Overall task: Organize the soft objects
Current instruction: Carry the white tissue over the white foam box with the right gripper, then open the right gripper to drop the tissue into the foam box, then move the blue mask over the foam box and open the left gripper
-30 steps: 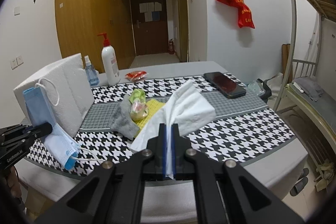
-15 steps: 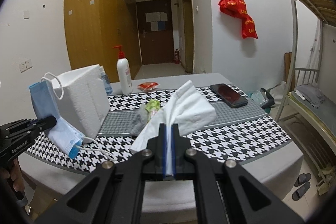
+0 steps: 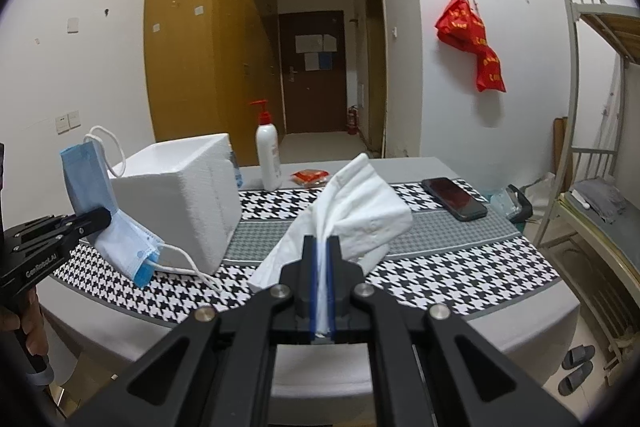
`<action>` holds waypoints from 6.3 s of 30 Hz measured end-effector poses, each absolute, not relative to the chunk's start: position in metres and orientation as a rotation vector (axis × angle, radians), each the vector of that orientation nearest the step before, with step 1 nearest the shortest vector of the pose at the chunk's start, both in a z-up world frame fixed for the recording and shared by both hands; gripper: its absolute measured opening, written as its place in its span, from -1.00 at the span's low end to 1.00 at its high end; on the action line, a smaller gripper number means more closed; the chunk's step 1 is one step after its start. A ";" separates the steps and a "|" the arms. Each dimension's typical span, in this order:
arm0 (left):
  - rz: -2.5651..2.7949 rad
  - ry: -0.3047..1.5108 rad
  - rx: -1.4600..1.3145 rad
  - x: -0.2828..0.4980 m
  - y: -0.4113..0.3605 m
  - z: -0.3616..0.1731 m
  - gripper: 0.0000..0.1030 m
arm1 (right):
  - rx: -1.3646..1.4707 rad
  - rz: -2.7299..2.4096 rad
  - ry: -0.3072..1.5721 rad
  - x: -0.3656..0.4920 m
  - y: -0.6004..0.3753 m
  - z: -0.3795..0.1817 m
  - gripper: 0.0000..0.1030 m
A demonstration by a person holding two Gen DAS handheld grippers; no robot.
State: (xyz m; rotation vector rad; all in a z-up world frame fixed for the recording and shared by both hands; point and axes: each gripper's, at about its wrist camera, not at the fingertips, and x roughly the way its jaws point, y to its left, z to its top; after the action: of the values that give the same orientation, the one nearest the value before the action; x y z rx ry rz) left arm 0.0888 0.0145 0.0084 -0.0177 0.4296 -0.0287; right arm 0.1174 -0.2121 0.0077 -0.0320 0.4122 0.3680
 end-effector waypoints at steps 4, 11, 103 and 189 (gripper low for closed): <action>-0.004 0.414 -0.021 0.081 0.024 0.013 -0.87 | -0.042 0.399 0.402 0.113 -0.199 0.011 -0.88; 0.055 0.401 -0.023 0.070 0.042 0.016 -0.87 | -0.058 0.462 0.391 0.110 -0.174 0.013 -0.88; 0.374 0.404 -0.154 0.049 0.159 0.001 -0.87 | -0.129 0.794 0.387 0.199 0.001 0.041 0.83; 0.100 0.482 -0.098 0.198 0.092 0.049 -0.87 | -0.031 0.497 0.322 0.179 -0.162 0.022 0.85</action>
State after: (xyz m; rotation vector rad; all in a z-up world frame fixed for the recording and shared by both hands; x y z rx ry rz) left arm 0.1980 0.0920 0.0492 -0.0975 0.4820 0.1002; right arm 0.1789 -0.1621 0.0217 -0.0309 0.3218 0.4971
